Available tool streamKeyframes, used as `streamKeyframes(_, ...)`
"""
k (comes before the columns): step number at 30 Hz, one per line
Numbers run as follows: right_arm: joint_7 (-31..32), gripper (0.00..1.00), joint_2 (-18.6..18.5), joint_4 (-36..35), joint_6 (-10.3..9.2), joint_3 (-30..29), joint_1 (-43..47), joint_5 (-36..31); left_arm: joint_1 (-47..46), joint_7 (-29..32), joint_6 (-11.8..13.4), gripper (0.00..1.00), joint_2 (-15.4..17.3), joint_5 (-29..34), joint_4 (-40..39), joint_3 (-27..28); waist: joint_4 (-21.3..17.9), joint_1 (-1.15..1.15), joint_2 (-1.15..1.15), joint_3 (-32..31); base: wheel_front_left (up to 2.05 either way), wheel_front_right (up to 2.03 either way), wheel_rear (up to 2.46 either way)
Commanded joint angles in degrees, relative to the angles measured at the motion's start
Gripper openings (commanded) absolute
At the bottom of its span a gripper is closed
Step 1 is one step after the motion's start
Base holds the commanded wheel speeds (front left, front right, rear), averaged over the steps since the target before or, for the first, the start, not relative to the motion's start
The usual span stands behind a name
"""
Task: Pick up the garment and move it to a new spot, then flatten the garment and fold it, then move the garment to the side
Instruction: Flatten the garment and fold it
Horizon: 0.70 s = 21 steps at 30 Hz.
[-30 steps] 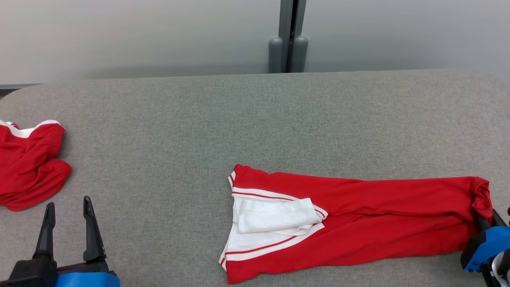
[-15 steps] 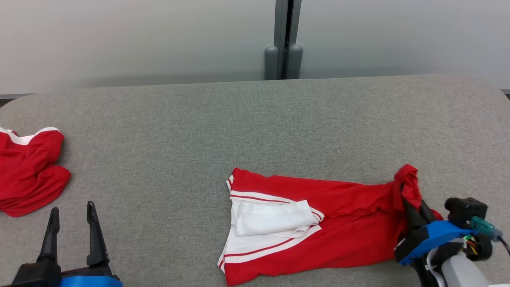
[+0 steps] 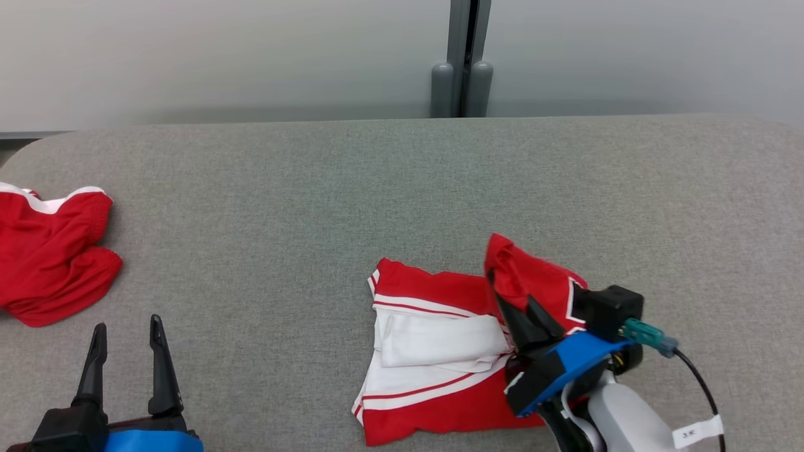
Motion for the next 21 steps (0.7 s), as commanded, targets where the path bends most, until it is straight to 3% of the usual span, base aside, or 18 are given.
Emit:
streamKeyframes(1,-0.3,0.0,0.3,0.0,0.01,1.0,-1.1,0.7,-1.2,-0.2,-0.1,1.0,0.0,0.2,0.2,-0.1,0.3,0.0,-0.01,0.3,0.0,0.0,0.0)
streamKeyframes(17,-4.5,0.0,0.6,6.8,0.01,16.8,-9.1,13.8,-4.1,-0.2,-0.3,1.0,0.0,-0.7,1.3,-1.8,2.3,0.0,-0.01,3.1,0.0,0.0,0.0)
streamKeyframes(19,-4.9,1.0,0.7,7.9,0.02,18.1,-9.9,15.0,-4.4,-0.2,-0.4,1.0,0.0,-1.0,1.4,-2.0,2.4,0.0,-0.01,3.4,0.0,0.0,0.0)
streamKeyframes(21,-5.1,1.0,0.7,8.9,0.02,19.5,-10.7,15.6,-4.6,-0.2,-0.4,1.0,0.0,-1.0,1.5,-2.3,2.5,0.0,-0.01,3.6,0.0,0.0,0.0)
